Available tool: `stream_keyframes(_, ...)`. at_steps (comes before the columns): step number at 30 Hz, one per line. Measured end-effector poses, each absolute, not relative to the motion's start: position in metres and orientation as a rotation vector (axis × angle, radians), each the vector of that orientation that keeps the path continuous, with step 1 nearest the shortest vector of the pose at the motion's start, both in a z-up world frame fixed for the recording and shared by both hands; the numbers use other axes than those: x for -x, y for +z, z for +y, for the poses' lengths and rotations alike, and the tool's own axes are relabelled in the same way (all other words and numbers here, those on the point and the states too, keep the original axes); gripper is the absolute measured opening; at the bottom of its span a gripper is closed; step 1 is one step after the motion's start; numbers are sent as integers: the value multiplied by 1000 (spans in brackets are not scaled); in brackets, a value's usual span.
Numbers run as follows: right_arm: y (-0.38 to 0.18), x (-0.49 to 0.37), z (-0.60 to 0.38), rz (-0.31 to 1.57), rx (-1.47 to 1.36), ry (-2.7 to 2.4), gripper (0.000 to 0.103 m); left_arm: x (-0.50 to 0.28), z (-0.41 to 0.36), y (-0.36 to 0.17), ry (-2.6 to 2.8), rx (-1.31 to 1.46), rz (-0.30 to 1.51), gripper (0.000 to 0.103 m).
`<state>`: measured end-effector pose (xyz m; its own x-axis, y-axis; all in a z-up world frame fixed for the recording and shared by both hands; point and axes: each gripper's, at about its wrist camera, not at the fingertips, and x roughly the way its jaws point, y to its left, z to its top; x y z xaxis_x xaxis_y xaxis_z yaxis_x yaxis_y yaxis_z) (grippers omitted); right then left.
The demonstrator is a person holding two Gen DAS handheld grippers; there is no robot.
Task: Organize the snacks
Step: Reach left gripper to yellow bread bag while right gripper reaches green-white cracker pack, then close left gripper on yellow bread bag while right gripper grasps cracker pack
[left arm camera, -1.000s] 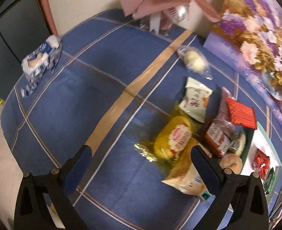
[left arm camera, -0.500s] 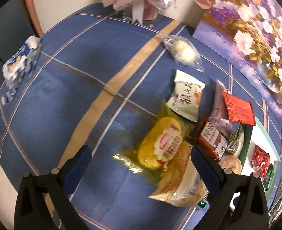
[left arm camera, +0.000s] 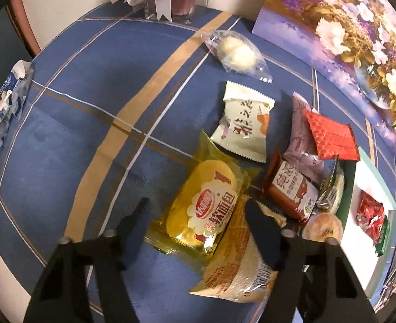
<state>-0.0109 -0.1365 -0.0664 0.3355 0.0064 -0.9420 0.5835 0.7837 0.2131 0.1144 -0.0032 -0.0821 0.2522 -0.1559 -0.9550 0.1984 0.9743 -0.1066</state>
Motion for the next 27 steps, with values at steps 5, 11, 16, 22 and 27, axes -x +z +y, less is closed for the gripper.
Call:
stream_keyframes(5, -65, 10, -133, 1172, -589, -382, 103, -118, 2, -88, -219, -24, 1313, 48)
stream_keyframes(11, -59, 6, -125, 1147, -561, -358, 96, -121, 18, -90, -161, 2, 1324, 48)
stream_keyframes(16, -59, 1, -117, 1145, -533, -328, 78, -123, 24, -91, -141, 16, 1331, 48)
stream_keyframes(22, -73, -5, -111, 1198, -498, -327, 74, -123, 22, -93, -139, 5, 1336, 48)
stream_keyframes(27, -89, -9, -109, 1235, -490, -331, 74, -119, 26, -92, -141, 11, 1343, 48)
